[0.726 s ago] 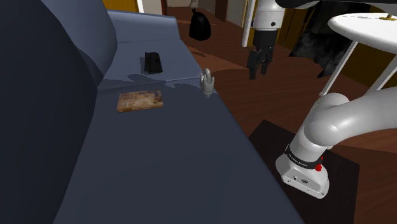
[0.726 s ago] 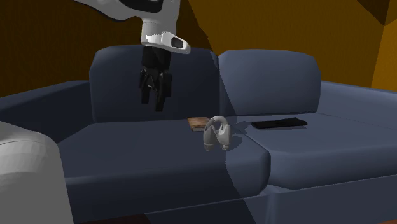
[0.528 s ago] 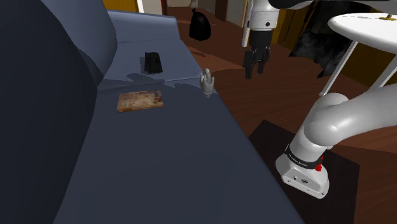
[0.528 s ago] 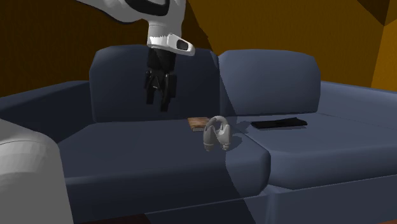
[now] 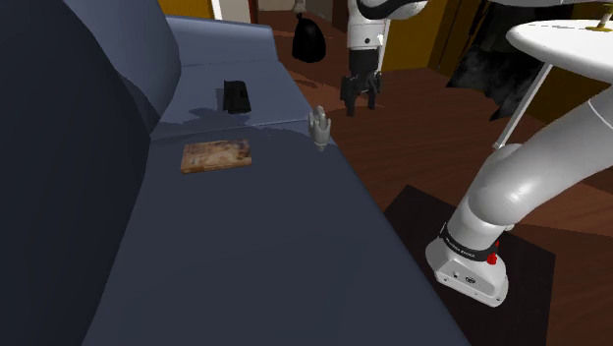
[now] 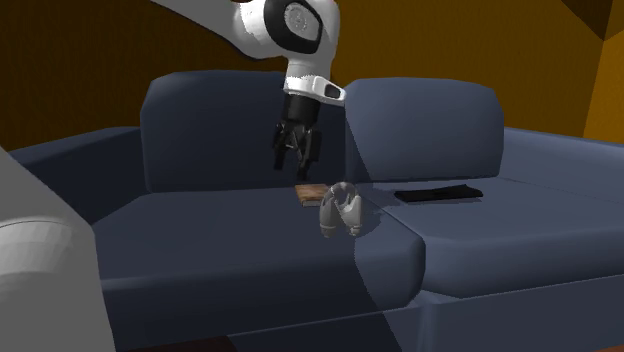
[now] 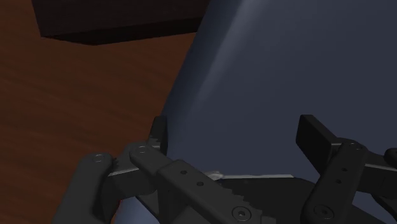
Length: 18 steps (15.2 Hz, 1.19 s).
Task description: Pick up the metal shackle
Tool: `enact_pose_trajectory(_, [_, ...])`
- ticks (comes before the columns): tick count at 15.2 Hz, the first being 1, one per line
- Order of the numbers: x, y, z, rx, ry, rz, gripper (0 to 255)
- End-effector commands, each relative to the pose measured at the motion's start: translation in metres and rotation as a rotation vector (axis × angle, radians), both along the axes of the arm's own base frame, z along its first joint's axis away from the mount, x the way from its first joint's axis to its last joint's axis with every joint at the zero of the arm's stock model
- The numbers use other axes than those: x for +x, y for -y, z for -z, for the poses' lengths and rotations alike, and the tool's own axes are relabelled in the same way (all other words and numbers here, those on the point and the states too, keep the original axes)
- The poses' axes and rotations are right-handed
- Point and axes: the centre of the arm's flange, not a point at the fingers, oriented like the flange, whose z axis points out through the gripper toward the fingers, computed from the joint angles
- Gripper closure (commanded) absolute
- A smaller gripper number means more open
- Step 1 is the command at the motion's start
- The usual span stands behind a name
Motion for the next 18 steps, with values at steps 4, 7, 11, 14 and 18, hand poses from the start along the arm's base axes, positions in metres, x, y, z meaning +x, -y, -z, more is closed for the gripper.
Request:
enact_pose_trajectory(4, [0.074,0.009,0.016,-0.005,-0.041,0.041,0])
enact_pose_trajectory(7, [0.114,0.017,0.028,-0.009,-0.066,0.065,0])
enact_pose_trajectory(11, [0.167,0.028,0.046,-0.013,-0.099,0.097,0])
enact_pose_trajectory(14, [0.204,0.037,0.059,-0.016,-0.121,0.12,0])
enact_pose_trajectory(18, [0.204,0.037,0.08,-0.016,-0.121,0.12,0])
